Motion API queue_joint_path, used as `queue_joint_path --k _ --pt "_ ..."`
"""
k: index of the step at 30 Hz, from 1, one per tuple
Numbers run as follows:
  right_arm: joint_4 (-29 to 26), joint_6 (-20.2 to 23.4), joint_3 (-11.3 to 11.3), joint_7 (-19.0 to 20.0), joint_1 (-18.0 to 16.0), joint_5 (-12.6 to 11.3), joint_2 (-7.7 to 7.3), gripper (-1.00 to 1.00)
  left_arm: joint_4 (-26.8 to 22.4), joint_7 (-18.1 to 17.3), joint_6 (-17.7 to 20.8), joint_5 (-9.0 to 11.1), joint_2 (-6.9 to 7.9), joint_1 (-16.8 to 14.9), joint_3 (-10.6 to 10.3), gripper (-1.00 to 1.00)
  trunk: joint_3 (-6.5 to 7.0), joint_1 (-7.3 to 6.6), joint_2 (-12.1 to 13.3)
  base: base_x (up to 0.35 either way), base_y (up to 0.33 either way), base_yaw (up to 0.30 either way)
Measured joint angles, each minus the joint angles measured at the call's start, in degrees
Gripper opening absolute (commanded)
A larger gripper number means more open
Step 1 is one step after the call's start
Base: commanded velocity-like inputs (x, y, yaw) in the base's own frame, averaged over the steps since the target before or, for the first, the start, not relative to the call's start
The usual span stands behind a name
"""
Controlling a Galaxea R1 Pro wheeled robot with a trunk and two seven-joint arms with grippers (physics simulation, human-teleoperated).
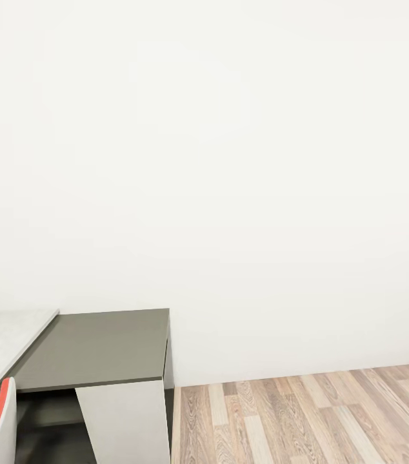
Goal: Put all the toys in the child's room - the three board games (two on the bed and one on the table), the two jigsaw puzzles on the table, and the tennis ball on the table - inside the toy box on the table in the child's room.
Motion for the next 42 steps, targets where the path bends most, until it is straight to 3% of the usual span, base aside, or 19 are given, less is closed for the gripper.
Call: queue_joint_path --k 5,10,16,18,22,25,36,42 --pt "4.46 -4.38 0.03 -0.02 0.00 2.80 1.03 1.00 3.33 5.57 -4.52 0.07 -0.63 0.00 -0.01 1.00 -0.27 0.00 0.00 0.000 0.000 0.000" --pt "9.03 -6.57 0.05 -0.09 -0.01 3.57 2.01 1.00 6.63 11.81 -6.04 0.03 -0.97 -0.01 0.00 1.00 -0.71 0.00 0.00 0.000 0.000 0.000" --pt "10.42 -7.10 0.05 -0.16 -0.01 4.15 3.03 1.00 9.87 14.40 -8.59 0.01 -1.49 0.13 -0.01 1.00 -1.26 0.00 0.00 0.000 0.000 0.000" --pt "11.91 -7.21 0.05 -0.24 -0.01 5.90 3.36 1.00 11.07 16.67 -11.24 -0.32 -1.71 0.99 -0.04 1.00 -1.46 0.00 0.00 0.000 0.000 0.000" --pt "15.03 -7.31 0.04 -0.38 -0.01 9.45 3.94 1.00 11.65 21.60 -13.07 -0.64 -2.10 2.96 0.00 1.00 -1.83 0.00 0.00 0.000 0.000 0.000" --pt "16.26 -7.35 0.04 -0.45 -0.01 10.69 4.57 1.00 11.75 23.97 -13.85 -0.71 -2.31 4.40 0.01 1.00 -2.11 0.00 -0.01 0.000 0.000 0.000" --pt "19.62 -10.51 0.03 -3.06 -0.02 11.65 5.52 1.00 11.87 26.41 -15.20 -0.73 -3.49 8.04 0.01 1.00 -3.15 0.00 0.00 0.000 0.000 0.000" --pt "20.47 -12.08 0.03 -5.15 -0.02 11.67 5.62 1.00 11.92 30.58 -15.28 -0.67 -3.91 9.36 0.07 1.00 -3.71 0.00 -0.01 0.000 0.000 0.000"
